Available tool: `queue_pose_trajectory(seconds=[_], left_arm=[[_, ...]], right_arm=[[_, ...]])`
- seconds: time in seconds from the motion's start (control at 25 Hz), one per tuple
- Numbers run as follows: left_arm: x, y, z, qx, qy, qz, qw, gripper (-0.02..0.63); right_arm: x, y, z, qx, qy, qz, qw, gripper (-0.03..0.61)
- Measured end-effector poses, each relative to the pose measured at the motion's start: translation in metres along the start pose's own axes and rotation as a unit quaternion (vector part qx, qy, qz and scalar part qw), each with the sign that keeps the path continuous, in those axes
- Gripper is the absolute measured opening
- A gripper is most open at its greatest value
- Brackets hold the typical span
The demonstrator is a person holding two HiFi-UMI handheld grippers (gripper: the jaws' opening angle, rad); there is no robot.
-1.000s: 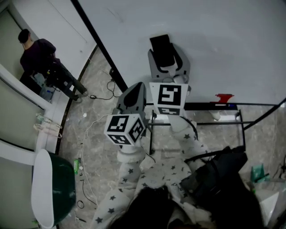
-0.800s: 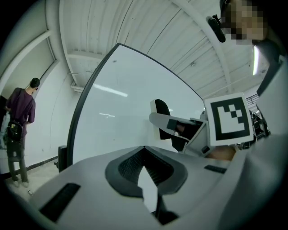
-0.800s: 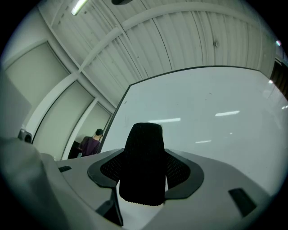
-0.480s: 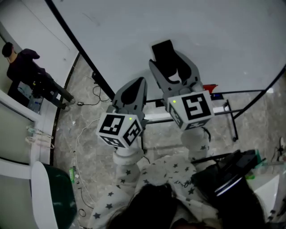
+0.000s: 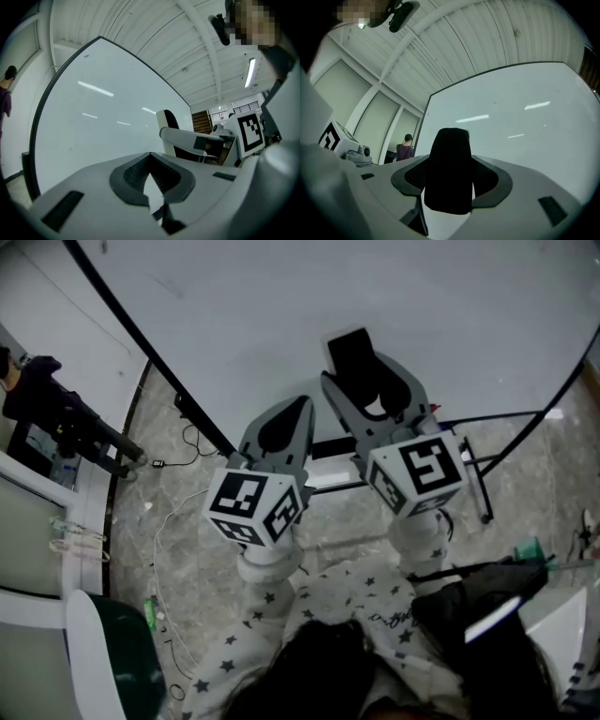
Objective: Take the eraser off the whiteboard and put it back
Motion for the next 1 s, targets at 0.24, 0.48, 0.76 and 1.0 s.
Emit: queue_pose_trajectory(seconds=[0.24,0.48,0.76,1.0], left_arm=[[-0.002,0.002,0.006,-0.003,0.000,0.003,1.0000,0.002],[-0.004,0.002,0.009,-0.011,-0.004,0.000,0.9999,0.002],[0.004,0.007,0.025,-0.023,-0.010,-0.006,0.9997,0.002],[0.020,0.020,0.056,-0.018,-0.028,-0.005,0.9994,0.002]], right_arm=[[0.006,0.006,0.001,0.004,-0.006,0.004,1.000,0.262],[0.010,0.006,0.003,0.003,-0.006,0.007,1.000,0.262],[0.032,0.011,-0.001,-0.014,0.022,-0.007,1.000,0.262],[0.080,0.027,0.001,-0.044,0.060,-0.026,0.997,0.262]])
Point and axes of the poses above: the fingertips, and each gripper's own axes: x forward along the fingers, z to its left, y out of its underside, the point moved 8 cm from there along -x, backward along the fingers, and after that the axes turned 5 degrees about x, right-handed, at the moved point
